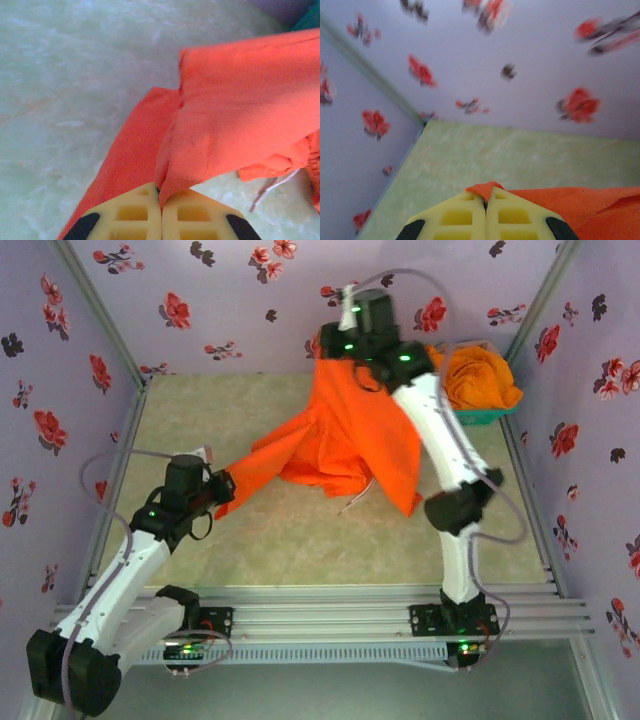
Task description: Fold and stack the shorts
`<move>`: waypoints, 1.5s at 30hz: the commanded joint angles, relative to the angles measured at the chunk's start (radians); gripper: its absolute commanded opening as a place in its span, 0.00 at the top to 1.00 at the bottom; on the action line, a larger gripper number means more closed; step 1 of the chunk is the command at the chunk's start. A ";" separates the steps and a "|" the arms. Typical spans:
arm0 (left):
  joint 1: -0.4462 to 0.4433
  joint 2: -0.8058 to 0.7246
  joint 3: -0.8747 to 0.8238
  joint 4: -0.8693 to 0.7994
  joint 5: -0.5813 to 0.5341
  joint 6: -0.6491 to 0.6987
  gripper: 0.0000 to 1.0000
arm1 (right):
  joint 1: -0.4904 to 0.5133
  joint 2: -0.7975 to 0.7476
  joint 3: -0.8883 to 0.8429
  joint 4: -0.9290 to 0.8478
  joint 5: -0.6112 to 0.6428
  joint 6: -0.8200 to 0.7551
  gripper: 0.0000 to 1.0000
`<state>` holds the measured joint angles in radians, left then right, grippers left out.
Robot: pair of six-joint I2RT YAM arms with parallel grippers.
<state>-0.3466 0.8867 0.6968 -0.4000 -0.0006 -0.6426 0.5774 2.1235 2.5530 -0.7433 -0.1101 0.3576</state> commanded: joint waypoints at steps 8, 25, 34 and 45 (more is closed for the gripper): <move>0.012 -0.062 -0.047 -0.022 -0.145 -0.046 0.70 | 0.194 0.283 0.185 -0.007 -0.183 -0.005 0.52; -0.112 0.038 0.199 -0.110 -0.100 0.109 0.14 | 0.006 -0.716 -1.164 0.163 0.150 0.008 0.12; -0.323 0.290 0.255 0.039 -0.111 0.210 0.13 | -0.290 -1.008 -1.728 0.255 0.062 0.193 0.12; -0.401 0.641 0.507 0.194 -0.116 0.347 0.07 | -0.506 -0.809 -1.843 0.552 -0.177 0.432 0.24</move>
<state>-0.7425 1.4769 1.1305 -0.2749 -0.1047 -0.3618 0.0956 1.2716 0.7185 -0.3050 -0.2153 0.6949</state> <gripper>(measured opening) 0.915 0.774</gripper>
